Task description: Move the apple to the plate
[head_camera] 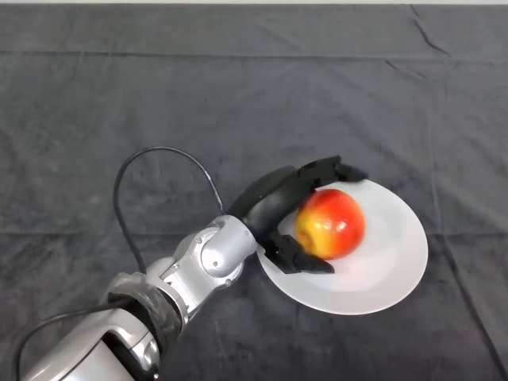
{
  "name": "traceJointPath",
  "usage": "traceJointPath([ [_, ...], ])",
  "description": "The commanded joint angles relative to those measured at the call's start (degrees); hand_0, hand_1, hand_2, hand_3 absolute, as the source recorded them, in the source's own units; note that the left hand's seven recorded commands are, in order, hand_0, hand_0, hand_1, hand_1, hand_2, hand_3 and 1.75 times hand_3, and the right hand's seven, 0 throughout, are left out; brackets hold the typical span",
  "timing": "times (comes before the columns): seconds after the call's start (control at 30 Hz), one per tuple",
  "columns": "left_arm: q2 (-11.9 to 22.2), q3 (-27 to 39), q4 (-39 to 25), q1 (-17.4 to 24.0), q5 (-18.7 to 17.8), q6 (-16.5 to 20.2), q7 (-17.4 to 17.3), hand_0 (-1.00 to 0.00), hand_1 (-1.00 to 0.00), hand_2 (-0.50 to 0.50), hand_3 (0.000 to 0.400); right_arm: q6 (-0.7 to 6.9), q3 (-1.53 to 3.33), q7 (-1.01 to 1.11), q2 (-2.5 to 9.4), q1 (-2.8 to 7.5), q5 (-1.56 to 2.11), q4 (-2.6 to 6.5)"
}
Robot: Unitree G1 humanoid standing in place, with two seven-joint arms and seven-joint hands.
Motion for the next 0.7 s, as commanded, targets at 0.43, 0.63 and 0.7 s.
traceJointPath([
  [0.43, 2.3, -2.5, -2.0, -2.3, -1.7, 2.8, -0.5, 0.00, 0.00, 0.00, 0.000, 0.51, 0.80, -0.21, 2.04, 2.56, 0.09, 1.50],
  [0.63, 3.7, -1.3, -1.3, -2.1, -1.7, 2.3, -0.1, 0.00, 0.00, 0.00, 0.000, 0.50, 0.80, -0.21, 2.04, 2.55, 0.09, 1.52],
  [0.7, 4.1, -0.8, -1.0, -2.1, -1.6, 2.1, 0.2, 0.00, 0.00, 0.00, 0.000, 0.49, 0.81, -0.21, 2.04, 2.55, 0.09, 1.52],
])
